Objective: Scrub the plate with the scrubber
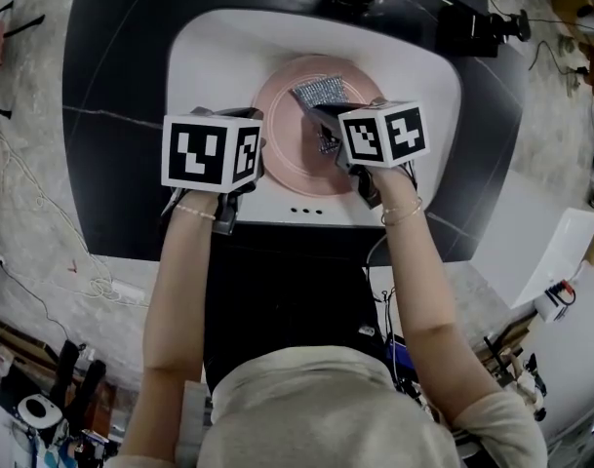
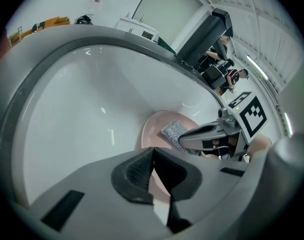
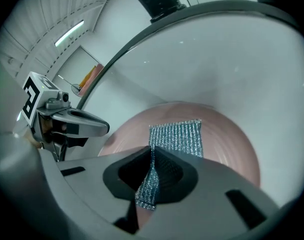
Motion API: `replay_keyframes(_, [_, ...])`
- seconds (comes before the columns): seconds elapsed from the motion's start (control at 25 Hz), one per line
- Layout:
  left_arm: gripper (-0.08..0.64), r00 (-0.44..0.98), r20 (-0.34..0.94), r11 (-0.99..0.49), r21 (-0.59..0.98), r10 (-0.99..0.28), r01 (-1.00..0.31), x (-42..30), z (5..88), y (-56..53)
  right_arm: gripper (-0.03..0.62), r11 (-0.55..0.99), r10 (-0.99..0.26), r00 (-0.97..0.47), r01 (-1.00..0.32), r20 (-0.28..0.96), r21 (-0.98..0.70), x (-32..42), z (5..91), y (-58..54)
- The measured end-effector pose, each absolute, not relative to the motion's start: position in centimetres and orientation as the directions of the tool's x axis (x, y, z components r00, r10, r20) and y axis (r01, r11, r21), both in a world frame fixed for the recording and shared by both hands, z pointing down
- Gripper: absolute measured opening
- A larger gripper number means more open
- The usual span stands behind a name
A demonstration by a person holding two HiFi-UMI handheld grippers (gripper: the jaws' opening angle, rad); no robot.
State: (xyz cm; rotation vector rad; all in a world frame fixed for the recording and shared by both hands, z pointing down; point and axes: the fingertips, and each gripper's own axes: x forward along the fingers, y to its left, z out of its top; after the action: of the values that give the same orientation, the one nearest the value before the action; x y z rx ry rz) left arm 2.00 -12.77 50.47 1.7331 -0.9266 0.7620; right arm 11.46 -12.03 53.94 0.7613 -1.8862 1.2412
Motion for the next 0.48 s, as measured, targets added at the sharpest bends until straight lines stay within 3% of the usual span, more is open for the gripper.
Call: replay_keyframes(0.48, [0.021, 0.53, 0.806, -0.207, 0.489, -0.265, -0.847, 2.4, 49.0, -12.9, 0.032, 0.3, -0.108, -0.562, -0.805, 0.82, -0.512, 12.5, 52.4, -10.6])
